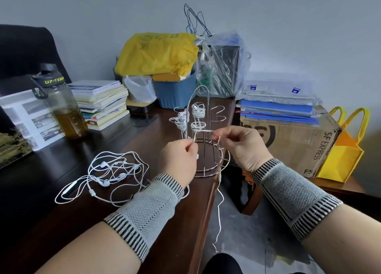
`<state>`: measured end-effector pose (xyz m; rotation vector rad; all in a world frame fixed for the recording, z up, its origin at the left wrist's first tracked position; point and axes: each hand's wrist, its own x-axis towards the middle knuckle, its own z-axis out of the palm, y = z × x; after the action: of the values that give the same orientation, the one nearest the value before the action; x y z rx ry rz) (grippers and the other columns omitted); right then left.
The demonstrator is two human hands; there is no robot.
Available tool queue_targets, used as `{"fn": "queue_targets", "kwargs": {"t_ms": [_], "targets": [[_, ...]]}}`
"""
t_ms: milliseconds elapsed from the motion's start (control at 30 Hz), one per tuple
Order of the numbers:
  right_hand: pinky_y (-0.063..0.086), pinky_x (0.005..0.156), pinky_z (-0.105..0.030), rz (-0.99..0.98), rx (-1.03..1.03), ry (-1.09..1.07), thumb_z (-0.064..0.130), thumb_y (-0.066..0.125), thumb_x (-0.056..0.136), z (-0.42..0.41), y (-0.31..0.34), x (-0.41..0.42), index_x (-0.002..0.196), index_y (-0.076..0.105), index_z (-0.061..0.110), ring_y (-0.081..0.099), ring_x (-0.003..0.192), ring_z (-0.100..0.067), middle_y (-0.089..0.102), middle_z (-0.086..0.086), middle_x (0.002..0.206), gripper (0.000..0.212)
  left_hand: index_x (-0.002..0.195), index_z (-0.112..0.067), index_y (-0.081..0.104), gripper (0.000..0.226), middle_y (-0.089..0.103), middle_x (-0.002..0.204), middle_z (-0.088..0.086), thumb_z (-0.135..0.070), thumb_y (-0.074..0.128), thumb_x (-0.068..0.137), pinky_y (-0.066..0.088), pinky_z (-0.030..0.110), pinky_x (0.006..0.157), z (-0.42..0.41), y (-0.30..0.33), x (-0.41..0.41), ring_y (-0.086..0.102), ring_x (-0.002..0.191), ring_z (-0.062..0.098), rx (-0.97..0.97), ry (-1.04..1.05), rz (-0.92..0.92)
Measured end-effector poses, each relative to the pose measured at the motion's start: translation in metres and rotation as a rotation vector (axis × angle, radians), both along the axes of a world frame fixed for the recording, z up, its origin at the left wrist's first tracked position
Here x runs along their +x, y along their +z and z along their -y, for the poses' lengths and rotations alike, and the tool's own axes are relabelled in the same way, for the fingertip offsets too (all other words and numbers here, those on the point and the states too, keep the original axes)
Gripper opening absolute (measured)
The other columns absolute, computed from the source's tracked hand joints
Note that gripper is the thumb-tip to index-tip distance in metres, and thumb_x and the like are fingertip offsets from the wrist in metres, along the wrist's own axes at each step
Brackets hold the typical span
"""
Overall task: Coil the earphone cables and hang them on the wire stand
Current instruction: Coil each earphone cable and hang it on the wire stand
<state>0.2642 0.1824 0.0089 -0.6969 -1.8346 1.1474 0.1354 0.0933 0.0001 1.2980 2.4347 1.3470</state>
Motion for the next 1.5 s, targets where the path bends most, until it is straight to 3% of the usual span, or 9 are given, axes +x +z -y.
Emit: {"fn": "queue_targets", "kwargs": {"t_ms": [167, 300, 400, 533, 800, 1000, 1267, 1367, 1500], "targets": [[0.054, 0.081, -0.04, 0.004, -0.014, -0.004, 0.001, 0.065, 0.087, 0.003, 0.002, 0.0, 0.081, 0.07, 0.022, 0.061, 0.075, -0.022, 0.073, -0.018, 0.091, 0.022, 0.079, -0.022, 0.053, 0.03, 0.073, 0.085, -0.005, -0.032, 0.037, 0.102, 0.035, 0.028, 0.061, 0.014, 0.003, 0.005, 0.055, 0.069, 0.019, -0.175, -0.015, -0.405], [0.053, 0.075, -0.031, -0.007, -0.027, 0.006, 0.005, 0.069, 0.085, 0.003, 0.003, 0.003, 0.081, 0.071, 0.019, 0.06, 0.071, -0.02, 0.072, -0.018, 0.087, 0.015, 0.094, -0.024, 0.065, 0.037, 0.073, 0.09, -0.004, -0.038, 0.032, 0.103, 0.041, 0.03, 0.064, 0.016, 0.01, 0.001, 0.066, 0.081, 0.02, -0.262, -0.014, -0.63], [0.052, 0.07, -0.017, -0.006, -0.013, 0.022, 0.006, 0.071, 0.084, 0.003, 0.006, 0.004, 0.079, 0.07, 0.018, 0.061, 0.069, -0.009, 0.071, -0.008, 0.08, 0.013, 0.094, -0.023, 0.069, 0.04, 0.072, 0.085, -0.004, -0.042, 0.035, 0.102, 0.044, 0.029, 0.067, 0.019, 0.016, 0.001, 0.066, 0.082, 0.018, -0.287, -0.004, -0.686], [0.053, 0.073, -0.02, 0.015, 0.023, 0.037, 0.008, 0.071, 0.084, 0.004, 0.007, 0.005, 0.078, 0.069, 0.019, 0.062, 0.071, -0.011, 0.071, -0.01, 0.082, 0.013, 0.089, -0.023, 0.069, 0.037, 0.07, 0.08, -0.002, -0.044, 0.04, 0.1, 0.044, 0.03, 0.068, 0.022, 0.018, 0.0, 0.066, 0.081, 0.02, -0.266, 0.011, -0.683], [0.052, 0.068, -0.017, 0.017, 0.03, 0.057, 0.008, 0.072, 0.083, 0.006, 0.009, 0.009, 0.077, 0.07, 0.019, 0.061, 0.066, -0.008, 0.069, -0.001, 0.074, 0.013, 0.079, -0.018, 0.073, 0.022, 0.068, 0.063, -0.003, -0.03, 0.06, 0.093, 0.054, 0.035, 0.064, 0.026, 0.002, -0.006, 0.065, 0.062, 0.023, 0.028, -0.045, -0.575], [0.051, 0.062, -0.014, -0.003, -0.007, 0.05, 0.007, 0.073, 0.082, 0.012, 0.013, 0.005, 0.075, 0.07, 0.017, 0.058, 0.06, -0.006, 0.067, -0.002, 0.07, 0.012, 0.083, -0.028, 0.073, 0.019, 0.066, 0.066, -0.021, -0.046, 0.067, 0.081, 0.049, 0.007, 0.068, 0.03, 0.016, 0.008, 0.064, 0.071, -0.006, 0.145, -0.172, -0.122], [0.047, 0.06, -0.016, -0.058, -0.049, 0.054, 0.01, 0.075, 0.081, 0.014, 0.015, 0.003, 0.075, 0.072, 0.012, 0.057, 0.058, -0.004, 0.068, 0.001, 0.068, 0.007, 0.074, -0.01, 0.067, 0.015, 0.071, 0.07, 0.003, -0.012, 0.062, 0.089, 0.054, 0.051, 0.082, 0.024, 0.015, 0.013, 0.073, 0.077, 0.015, 0.053, -0.324, 0.409], [0.046, 0.057, -0.018, -0.145, -0.151, 0.07, 0.01, 0.076, 0.078, 0.016, 0.015, 0.003, 0.071, 0.071, 0.012, 0.055, 0.056, -0.006, 0.066, 0.002, 0.063, 0.009, 0.071, -0.006, 0.061, 0.021, 0.064, 0.071, 0.02, -0.006, 0.057, 0.092, 0.056, 0.045, 0.072, 0.038, 0.031, 0.008, 0.066, 0.058, 0.011, 0.064, -0.368, 0.394], [0.044, 0.056, -0.022, -0.318, -0.384, 0.095, 0.005, 0.073, 0.079, 0.02, 0.015, -0.003, 0.07, 0.068, 0.009, 0.057, 0.059, -0.011, 0.068, -0.007, 0.07, 0.011, 0.069, -0.008, 0.06, 0.025, 0.051, 0.055, -0.001, -0.011, 0.057, 0.094, 0.059, 0.033, 0.065, 0.045, 0.043, -0.002, 0.047, 0.046, 0.007, 0.158, -0.389, 0.396]]}}
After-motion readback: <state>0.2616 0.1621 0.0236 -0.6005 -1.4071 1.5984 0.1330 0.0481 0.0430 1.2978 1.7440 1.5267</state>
